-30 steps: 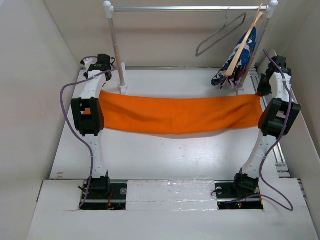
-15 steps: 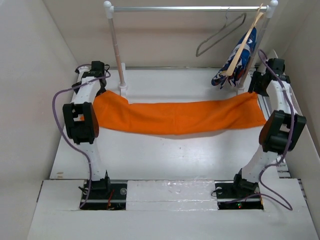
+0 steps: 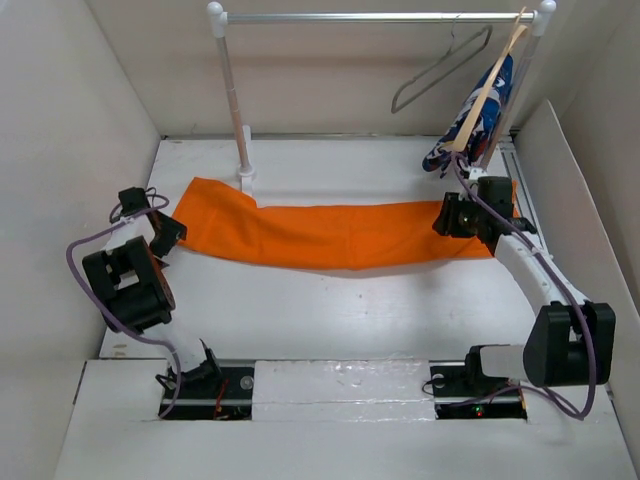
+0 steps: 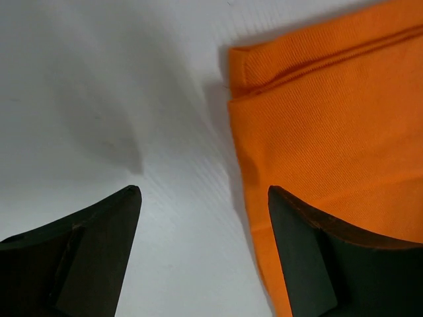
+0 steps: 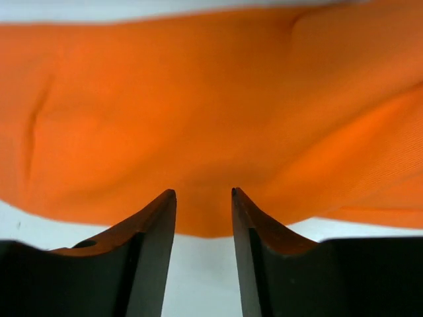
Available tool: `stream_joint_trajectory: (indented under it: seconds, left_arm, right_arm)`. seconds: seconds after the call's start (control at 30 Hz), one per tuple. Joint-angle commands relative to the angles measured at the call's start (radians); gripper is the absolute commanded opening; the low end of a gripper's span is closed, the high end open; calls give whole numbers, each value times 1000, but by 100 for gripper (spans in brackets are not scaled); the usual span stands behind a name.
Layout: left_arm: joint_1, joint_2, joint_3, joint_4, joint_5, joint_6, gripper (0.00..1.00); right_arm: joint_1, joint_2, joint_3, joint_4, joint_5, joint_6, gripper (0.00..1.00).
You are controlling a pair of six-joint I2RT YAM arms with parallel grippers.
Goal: Place the trousers on the hanger
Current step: Fold the trousers at the center of the board.
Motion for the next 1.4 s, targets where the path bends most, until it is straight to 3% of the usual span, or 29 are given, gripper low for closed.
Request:
stream_joint_trajectory:
  seconds: [0.0,0.13,0.2,0.23,0.27,0.3,0.37,0.5,0.67,0.83,1.0,1.03,1.07,1.1,1.13,1.2,1.37]
  left_arm:
    - [-11,48,-16,102,129,-17,73]
    - [-11,90,-26,155,133,-32,71]
    - [-11,136,-2,139,118,-37,62]
    - [-11,151,9,134,109,-37,55]
    - [-11,183,33,125,97,-38,33]
    - [-11,194,44,111,94,-43,19]
    - [-11,222,81,88,97,-37,0]
    - [-11,164,78,56,45,-18,0]
    - [-11,70,63,36,1,-3,0]
    - [-11,53,66,42,29,-18,0]
    - [-11,45,81,28,46,-14,0]
    - [-11,45,84,25,45,-12,0]
    - [-11,44,87,19,44,-12,0]
    - [-11,41,87,17,44,-15,0]
    - [-11,39,93,13,11,-12,0]
    - [-11,26,101,-13,-21,-14,0]
    - [-11,-19,162,-140,-194,-47,0]
  right_arm:
    - [14,-41,-46,29,-101,-10,46]
    - [3,-84,-83,16,-111,-31,52]
    - [-21,-89,-81,-7,-100,-44,53]
    - [-36,-90,-86,-8,-108,-42,56]
    - [-56,-90,-94,-7,-118,-41,56]
    - [-102,-87,-110,-5,-126,-33,59]
    - [-163,-78,-121,-11,-128,-12,63]
    - [-384,4,-150,59,-190,69,83]
    - [-620,164,-138,183,-212,258,81]
    - [-630,241,-105,208,-103,306,76]
    - [-630,420,-10,223,-80,346,75]
    - [-630,445,4,220,-79,350,73]
    - [-630,469,20,219,-82,347,65]
    - [-621,500,50,219,-86,344,41]
    - [-621,511,64,219,-86,346,33]
    - [-621,525,99,184,-86,323,0]
    - [-690,389,32,111,16,260,0]
